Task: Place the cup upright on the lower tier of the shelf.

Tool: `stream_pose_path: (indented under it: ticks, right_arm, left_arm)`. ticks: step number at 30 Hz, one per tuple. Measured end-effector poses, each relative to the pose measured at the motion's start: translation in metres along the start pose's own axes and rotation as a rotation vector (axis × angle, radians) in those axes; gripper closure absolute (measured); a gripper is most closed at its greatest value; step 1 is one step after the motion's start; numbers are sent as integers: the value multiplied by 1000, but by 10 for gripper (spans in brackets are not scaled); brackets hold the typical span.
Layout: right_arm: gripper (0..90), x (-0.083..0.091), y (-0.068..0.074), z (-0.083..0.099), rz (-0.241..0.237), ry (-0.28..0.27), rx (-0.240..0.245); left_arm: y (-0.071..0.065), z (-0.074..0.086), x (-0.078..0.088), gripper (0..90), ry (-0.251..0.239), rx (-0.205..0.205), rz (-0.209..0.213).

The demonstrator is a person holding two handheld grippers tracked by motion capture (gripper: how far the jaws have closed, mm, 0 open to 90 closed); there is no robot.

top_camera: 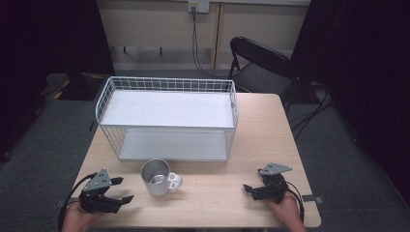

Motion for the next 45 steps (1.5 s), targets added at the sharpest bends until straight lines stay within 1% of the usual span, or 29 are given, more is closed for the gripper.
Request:
stream_pose_path:
  ticks: [3, 5, 6, 8, 10, 13, 16, 19, 20, 24, 28, 35, 40, 45]
  right_arm:
    - [122, 0, 0, 0, 0, 0, 0]
    - [122, 0, 0, 0, 0, 0, 0]
    - [122, 0, 0, 0, 0, 0, 0]
    - [122, 0, 0, 0, 0, 0, 0]
    - [122, 0, 0, 0, 0, 0, 0]
    - [122, 0, 0, 0, 0, 0, 0]
    - [121, 0, 0, 0, 0, 0, 0]
    - [121, 0, 0, 0, 0, 0, 0]
    - [122, 0, 0, 0, 0, 0, 0]
    - [121, 0, 0, 0, 0, 0, 0]
    - [121, 0, 0, 0, 0, 0, 0]
    - [122, 0, 0, 0, 0, 0, 0]
    - [122, 0, 0, 0, 0, 0, 0]
    - [121, 0, 0, 0, 0, 0, 0]
  left_arm:
    - [-2, -3, 2, 228, 3, -12, 2]
    - [-4, -6, 3, 225, 6, -30, 7]
    - [-6, -8, 4, 226, 5, -37, 20]
    - [-6, -9, 4, 226, 7, -38, 17]
    - [-9, -13, 7, 223, 16, -48, 28]
    - [-11, -16, 9, 230, 14, -53, 30]
    - [-13, -21, 13, 245, 17, -63, 51]
    - [-14, -23, 14, 242, 14, -64, 49]
    - [-15, -25, 15, 242, 12, -63, 56]
    - [-18, -29, 16, 242, 23, -62, 62]
    - [-20, -35, 19, 242, 8, -58, 66]
    - [-23, -42, 19, 253, -2, -55, 73]
    - [-28, -52, 16, 267, -10, -73, 90]
    - [-31, -58, 12, 278, -16, -81, 94]
Point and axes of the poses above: each handheld gripper's, and its own axes: x roughly backward along the jaws, z roughly out of its underside, y roughly to its left, the point moved 5 cm from there along -x, roughly forward along the jaws
